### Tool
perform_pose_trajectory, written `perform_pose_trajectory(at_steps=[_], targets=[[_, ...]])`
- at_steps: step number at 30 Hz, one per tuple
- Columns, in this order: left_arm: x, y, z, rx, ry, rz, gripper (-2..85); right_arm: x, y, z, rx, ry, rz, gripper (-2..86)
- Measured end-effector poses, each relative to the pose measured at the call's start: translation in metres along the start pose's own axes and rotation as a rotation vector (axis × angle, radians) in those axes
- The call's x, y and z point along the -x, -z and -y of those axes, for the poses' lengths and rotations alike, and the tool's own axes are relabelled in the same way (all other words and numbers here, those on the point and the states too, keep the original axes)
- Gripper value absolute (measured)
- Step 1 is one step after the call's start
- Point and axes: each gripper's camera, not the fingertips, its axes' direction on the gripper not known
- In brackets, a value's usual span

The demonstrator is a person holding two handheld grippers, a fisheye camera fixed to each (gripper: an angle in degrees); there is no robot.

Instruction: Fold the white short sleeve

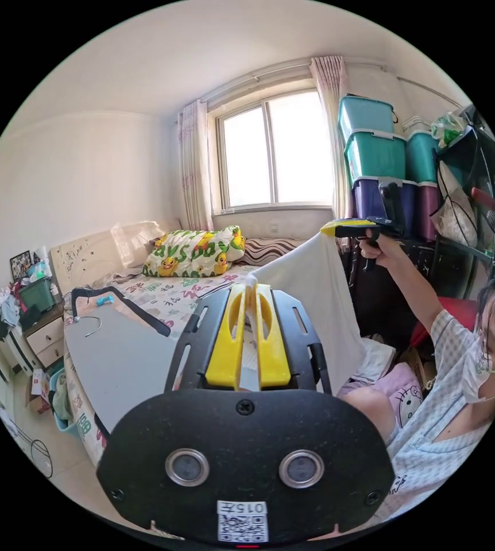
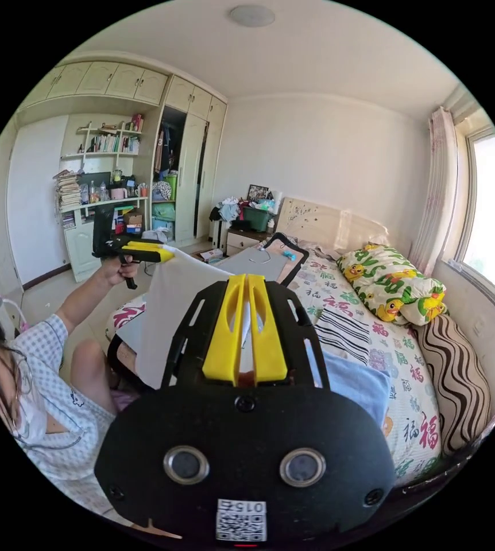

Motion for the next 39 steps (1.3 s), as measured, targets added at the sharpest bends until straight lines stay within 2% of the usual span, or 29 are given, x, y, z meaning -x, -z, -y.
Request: perform_pose_trajectory(at_steps=[5, 9, 11, 13, 15, 20, 25, 30, 35, 39], targets=[[0.131, -0.095, -0.009, -0.067, -0.022, -0.001, 0.8, -0.056, -0.092, 0.006, -0.228, -0.035, -0.139, -0.6], [0.249, -0.169, -0.014, -0.161, -0.021, 0.01, 0.8, -0.084, -0.16, 0.02, -0.31, -0.062, -0.274, -0.5], [0.281, -0.186, -0.019, -0.19, -0.029, 0.038, 0.8, -0.11, -0.184, 0.028, -0.333, -0.122, -0.245, -0.5], [0.306, -0.2, -0.026, -0.221, -0.001, 0.007, 0.7, -0.128, -0.19, 0.03, -0.361, -0.171, -0.206, -0.5], [0.326, -0.216, -0.023, -0.178, -0.015, -0.065, 0.7, -0.143, -0.188, 0.033, -0.357, -0.174, -0.203, -0.6], [0.343, -0.23, 0.002, -0.079, 0.0, -0.194, 0.7, -0.189, -0.121, 0.044, -0.343, -0.3, 0.027, -0.7], [0.338, -0.256, 0.068, 0.027, 0.041, -0.28, 0.7, -0.225, -0.038, 0.091, -0.234, -0.374, 0.066, -0.8], [0.328, -0.293, 0.143, 0.072, 0.165, -0.466, 0.7, -0.282, 0.065, 0.144, -0.205, -0.478, 0.193, -0.8], [0.291, -0.31, 0.204, 0.118, 0.212, -0.457, 0.7, -0.331, 0.165, 0.2, -0.136, -0.502, 0.286, -0.7], [0.266, -0.332, 0.24, 0.112, 0.228, -0.42, 0.6, -0.365, 0.211, 0.231, -0.112, -0.47, 0.298, -0.6]])
